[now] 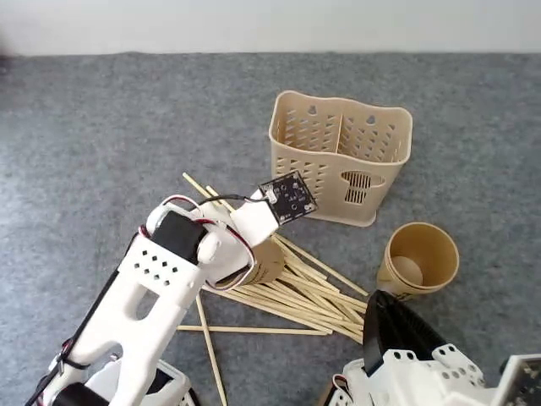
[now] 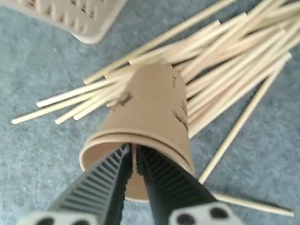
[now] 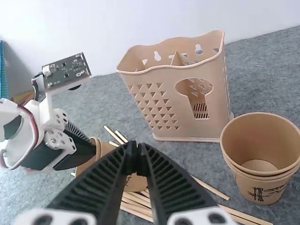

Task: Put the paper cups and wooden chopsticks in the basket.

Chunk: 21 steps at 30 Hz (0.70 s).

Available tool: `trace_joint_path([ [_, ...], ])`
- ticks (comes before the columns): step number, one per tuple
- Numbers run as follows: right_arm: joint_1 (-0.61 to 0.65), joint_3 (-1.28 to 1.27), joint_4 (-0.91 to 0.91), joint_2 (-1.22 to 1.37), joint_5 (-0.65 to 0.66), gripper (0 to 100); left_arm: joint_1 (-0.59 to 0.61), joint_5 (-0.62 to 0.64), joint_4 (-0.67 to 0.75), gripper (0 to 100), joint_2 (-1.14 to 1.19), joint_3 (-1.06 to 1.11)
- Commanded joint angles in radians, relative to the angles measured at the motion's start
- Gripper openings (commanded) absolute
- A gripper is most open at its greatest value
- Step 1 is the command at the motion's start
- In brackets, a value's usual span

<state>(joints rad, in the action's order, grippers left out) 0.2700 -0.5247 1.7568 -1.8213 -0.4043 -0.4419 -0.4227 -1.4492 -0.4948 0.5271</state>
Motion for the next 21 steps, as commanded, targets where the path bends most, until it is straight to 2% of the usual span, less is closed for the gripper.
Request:
trace_joint_path([
  [1, 0.007, -0.006, 0.039, 0.005, -0.008, 0.9, -0.034, 0.009, 0.060, 1, -0.029, -0.001],
  [11, 0.007, -0.006, 0.039, 0.005, -0.008, 0.9, -0.057, 0.012, 0.222, 1, -0.029, 0.087],
  [17, 0.007, -0.006, 0.039, 0.005, -0.008, 0.9, -0.058, 0.017, 0.253, 1, -0.029, 0.091],
  [21, 0.005, -0.006, 0.039, 0.005, -0.008, 0.9, -0.057, 0.094, 0.302, 1, 0.000, 0.094],
])
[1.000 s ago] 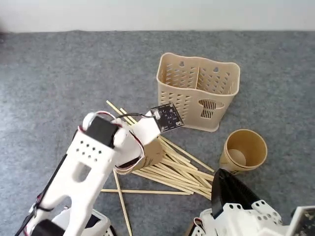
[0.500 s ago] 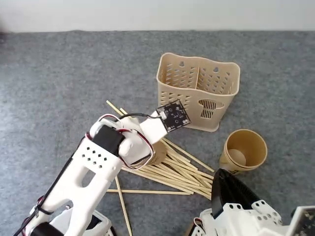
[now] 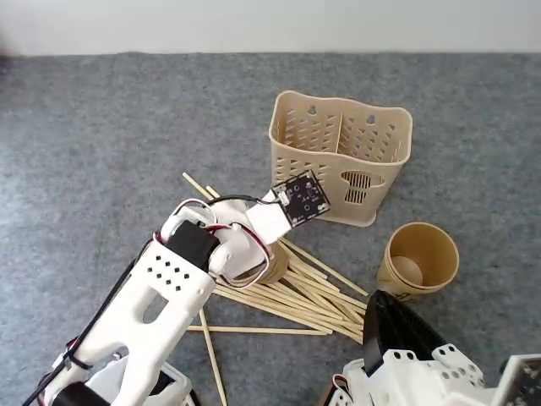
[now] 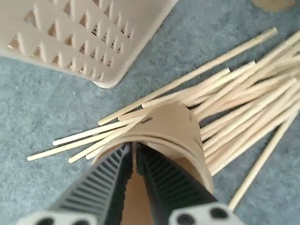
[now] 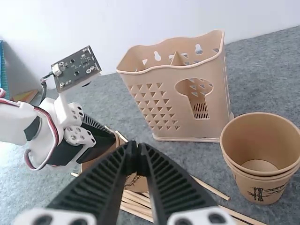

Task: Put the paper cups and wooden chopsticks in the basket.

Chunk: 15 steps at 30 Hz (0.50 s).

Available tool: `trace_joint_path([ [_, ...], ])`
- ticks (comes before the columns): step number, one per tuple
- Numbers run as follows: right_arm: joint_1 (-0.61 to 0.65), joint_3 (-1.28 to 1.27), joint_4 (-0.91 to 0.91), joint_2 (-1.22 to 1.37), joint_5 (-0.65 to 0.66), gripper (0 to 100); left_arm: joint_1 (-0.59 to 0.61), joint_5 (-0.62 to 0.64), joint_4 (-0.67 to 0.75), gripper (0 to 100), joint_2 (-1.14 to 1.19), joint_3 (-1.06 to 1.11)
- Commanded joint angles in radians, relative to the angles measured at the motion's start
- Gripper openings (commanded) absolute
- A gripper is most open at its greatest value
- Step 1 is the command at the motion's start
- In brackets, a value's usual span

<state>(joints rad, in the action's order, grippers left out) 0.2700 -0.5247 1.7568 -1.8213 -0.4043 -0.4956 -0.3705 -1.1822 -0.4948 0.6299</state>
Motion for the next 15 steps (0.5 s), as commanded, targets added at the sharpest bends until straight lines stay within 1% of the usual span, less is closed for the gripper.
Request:
trace_joint_path([
  [1, 0.005, -0.006, 0.039, 0.005, -0.008, 0.9, -0.008, 0.051, 0.038, 1, 0.018, -0.013],
  [7, 0.005, -0.008, 0.039, 0.005, -0.006, 0.9, -0.005, 0.052, 0.046, 1, 0.127, -0.048],
  [15, 0.005, -0.008, 0.039, 0.005, -0.005, 0.9, -0.037, 0.089, 0.029, 1, 0.080, -0.058],
])
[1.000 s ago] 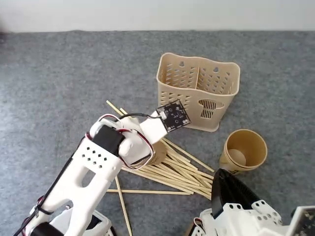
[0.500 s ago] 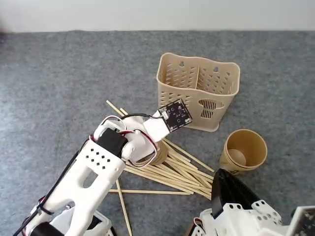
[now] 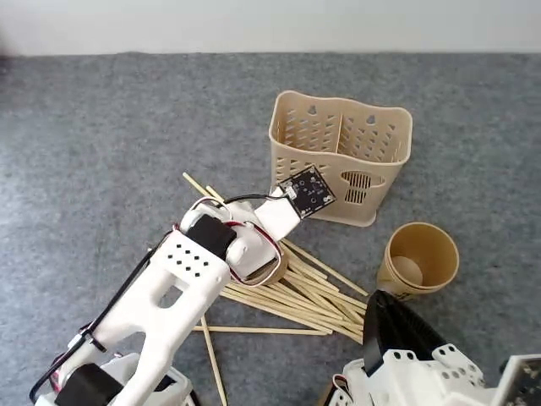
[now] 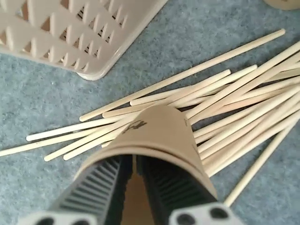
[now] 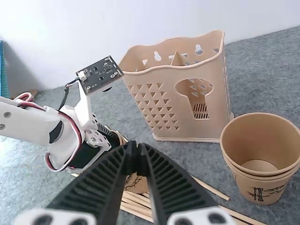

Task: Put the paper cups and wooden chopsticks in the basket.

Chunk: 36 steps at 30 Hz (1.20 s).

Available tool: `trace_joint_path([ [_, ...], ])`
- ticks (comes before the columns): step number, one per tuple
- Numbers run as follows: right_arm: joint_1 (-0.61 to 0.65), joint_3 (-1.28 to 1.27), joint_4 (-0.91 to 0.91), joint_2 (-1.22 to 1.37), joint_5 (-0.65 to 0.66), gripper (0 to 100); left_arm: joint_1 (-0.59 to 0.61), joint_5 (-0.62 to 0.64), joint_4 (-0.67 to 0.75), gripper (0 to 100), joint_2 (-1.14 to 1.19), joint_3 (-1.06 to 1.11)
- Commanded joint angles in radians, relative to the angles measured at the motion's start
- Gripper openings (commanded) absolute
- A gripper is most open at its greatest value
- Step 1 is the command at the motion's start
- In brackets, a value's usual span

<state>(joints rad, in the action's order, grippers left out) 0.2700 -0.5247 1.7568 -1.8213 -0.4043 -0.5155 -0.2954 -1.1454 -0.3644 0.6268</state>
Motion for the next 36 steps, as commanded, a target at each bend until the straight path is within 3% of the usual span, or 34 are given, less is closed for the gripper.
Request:
trace_joint_path([
  [1, 0.005, -0.008, 0.039, 0.005, -0.005, 0.9, -0.020, 0.014, -0.021, 1, -0.066, -0.061],
  [13, 0.005, -0.008, 0.039, 0.005, -0.005, 0.9, -0.026, 0.017, -0.290, 2, -0.226, -0.199],
  [19, 0.005, -0.008, 0.039, 0.005, -0.005, 0.9, -0.124, 0.014, -0.422, 2, -0.232, -0.199],
  [22, 0.005, -0.008, 0.039, 0.005, -0.005, 0.9, -0.195, 0.017, -0.474, 6, -0.226, -0.191],
  [27, 0.004, -0.008, 0.039, 0.005, -0.005, 0.9, -0.203, 0.018, -0.463, 20, -0.227, -0.163],
  [32, 0.004, -0.008, 0.039, 0.005, -0.005, 0.9, -0.190, 0.032, -0.433, 21, -0.226, -0.156],
  [36, 0.004, -0.008, 0.039, 0.005, -0.005, 0.9, -0.095, 0.052, -0.318, 21, -0.226, -0.099],
])
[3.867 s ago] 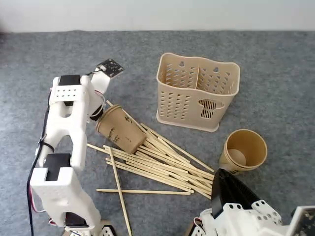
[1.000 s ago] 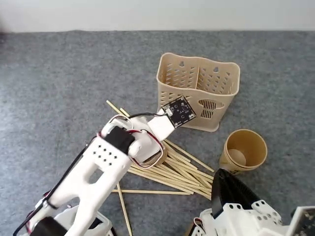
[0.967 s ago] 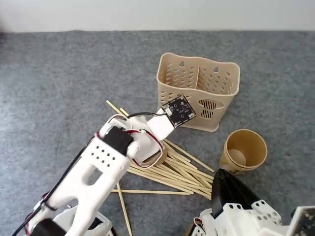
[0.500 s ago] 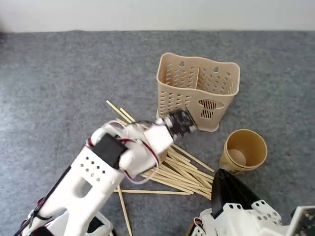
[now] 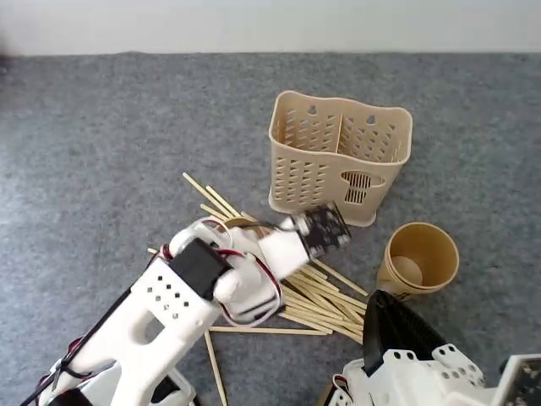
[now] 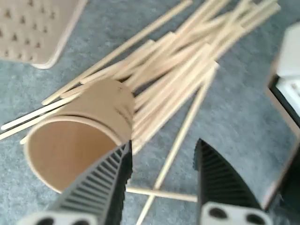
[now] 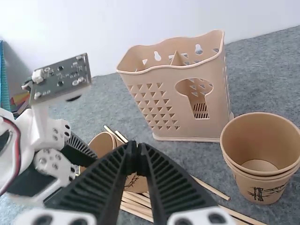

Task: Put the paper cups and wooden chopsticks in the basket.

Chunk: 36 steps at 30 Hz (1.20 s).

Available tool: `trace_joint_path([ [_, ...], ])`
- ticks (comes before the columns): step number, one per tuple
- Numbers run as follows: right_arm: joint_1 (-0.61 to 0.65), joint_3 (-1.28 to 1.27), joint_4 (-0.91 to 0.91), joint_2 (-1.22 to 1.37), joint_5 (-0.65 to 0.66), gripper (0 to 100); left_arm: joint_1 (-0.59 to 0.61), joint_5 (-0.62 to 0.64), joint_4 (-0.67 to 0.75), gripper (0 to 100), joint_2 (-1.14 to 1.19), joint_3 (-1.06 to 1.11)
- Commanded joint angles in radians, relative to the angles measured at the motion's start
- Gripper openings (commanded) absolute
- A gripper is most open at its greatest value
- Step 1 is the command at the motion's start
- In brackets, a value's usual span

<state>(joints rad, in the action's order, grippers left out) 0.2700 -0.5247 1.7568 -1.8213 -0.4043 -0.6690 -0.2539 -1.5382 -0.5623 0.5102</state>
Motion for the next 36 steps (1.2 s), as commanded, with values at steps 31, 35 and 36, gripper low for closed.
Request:
trace_joint_path([
  [31, 0.007, -0.003, 0.038, 0.005, -0.006, 0.9, -0.011, 0.117, 0.107, 1, -0.035, -0.056],
  [35, 0.007, 0.029, 0.036, 0.005, -0.006, 0.9, -0.066, 0.180, 0.104, 1, -0.035, -0.153],
  [36, 0.007, 0.048, 0.036, 0.005, -0.006, 0.9, -0.077, 0.184, 0.109, 1, -0.035, -0.174],
])
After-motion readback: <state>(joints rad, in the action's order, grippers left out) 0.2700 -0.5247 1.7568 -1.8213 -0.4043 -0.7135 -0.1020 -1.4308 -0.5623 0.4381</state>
